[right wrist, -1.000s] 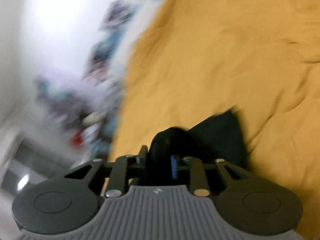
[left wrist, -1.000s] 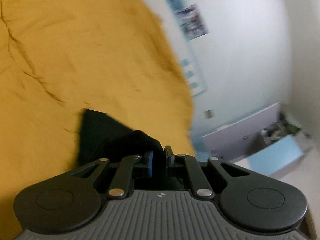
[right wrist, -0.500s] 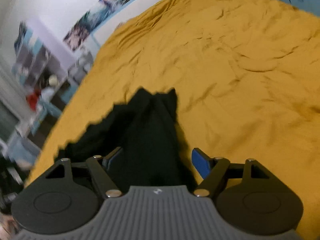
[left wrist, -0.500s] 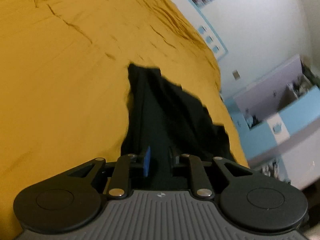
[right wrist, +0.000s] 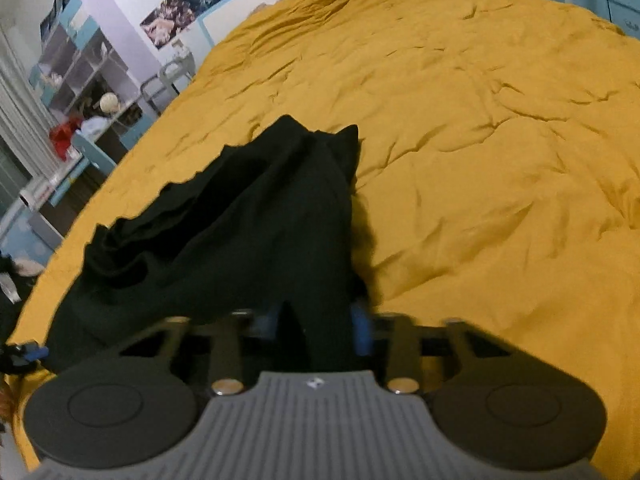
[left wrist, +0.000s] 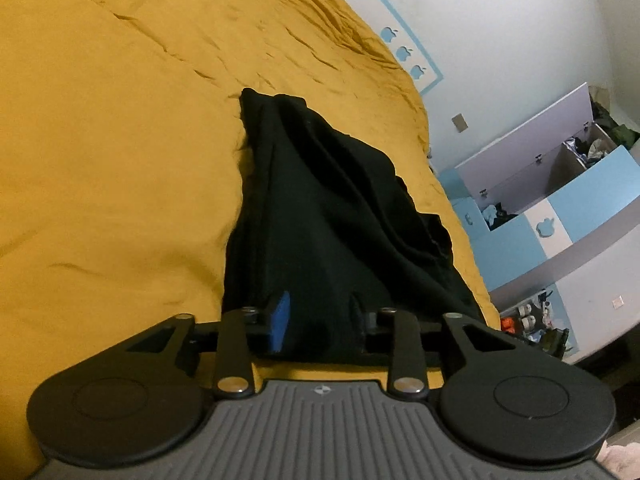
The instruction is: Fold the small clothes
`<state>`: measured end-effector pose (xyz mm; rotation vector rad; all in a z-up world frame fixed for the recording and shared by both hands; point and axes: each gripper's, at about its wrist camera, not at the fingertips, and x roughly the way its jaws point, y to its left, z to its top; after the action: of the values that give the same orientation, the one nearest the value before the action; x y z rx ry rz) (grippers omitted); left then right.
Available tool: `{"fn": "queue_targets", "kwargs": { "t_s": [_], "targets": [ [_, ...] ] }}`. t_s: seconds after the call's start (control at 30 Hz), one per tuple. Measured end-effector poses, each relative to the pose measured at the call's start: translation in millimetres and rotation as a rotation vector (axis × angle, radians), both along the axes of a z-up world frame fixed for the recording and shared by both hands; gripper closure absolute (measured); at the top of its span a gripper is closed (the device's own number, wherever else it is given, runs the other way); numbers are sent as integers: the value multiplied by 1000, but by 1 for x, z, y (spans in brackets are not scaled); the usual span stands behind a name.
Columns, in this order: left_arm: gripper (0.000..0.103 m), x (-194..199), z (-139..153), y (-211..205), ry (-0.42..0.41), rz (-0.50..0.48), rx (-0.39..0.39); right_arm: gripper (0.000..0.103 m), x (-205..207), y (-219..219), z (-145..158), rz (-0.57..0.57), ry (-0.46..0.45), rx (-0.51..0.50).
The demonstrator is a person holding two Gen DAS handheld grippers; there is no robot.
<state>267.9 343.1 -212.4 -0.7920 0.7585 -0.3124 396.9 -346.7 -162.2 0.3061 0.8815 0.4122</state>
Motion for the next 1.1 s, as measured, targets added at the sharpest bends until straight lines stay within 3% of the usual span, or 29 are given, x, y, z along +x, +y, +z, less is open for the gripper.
{"fn": "queue_targets", "kwargs": {
  "t_s": [0.03,0.07,0.1,0.17,0.3,0.37,0.43,0.63,0.73,0.8,0.9,1.1],
  "targets": [
    [94,3,-1,-2,4,-4,5,89,0,-1,1,-6,0,9],
    [102,5,-2,-4,9,-5,11,92,1,-1,1,-13,-2,14],
    [103,6,-2,-7,8,0,21,99,1,-2,3,-25,-9,18],
    [103,5,4,-10,-17,17,18,103,-2,-4,11,-56,-21,40],
    [103,-12,43,-5,-125,19,-43,103,-15,-17,45,-77,-66,114],
    [103,-19,67,-2,-149,-12,33,103,-24,-20,57,-39,-91,95],
    [103,-19,70,3,-124,-47,72,103,-24,-20,52,-22,-66,62],
    [93,-4,26,8,32,-51,168,103,-13,-26,11,-94,35,105],
    [80,-3,16,7,39,-50,181,103,-14,-27,7,-99,45,107],
    [79,-2,16,6,32,-49,190,103,-13,-26,7,-95,49,104],
    [68,-3,19,6,18,-50,191,103,-10,-23,8,-87,53,96],
    [67,4,20,3,18,-24,218,102,-7,-22,2,-94,72,102]
  ]
}}
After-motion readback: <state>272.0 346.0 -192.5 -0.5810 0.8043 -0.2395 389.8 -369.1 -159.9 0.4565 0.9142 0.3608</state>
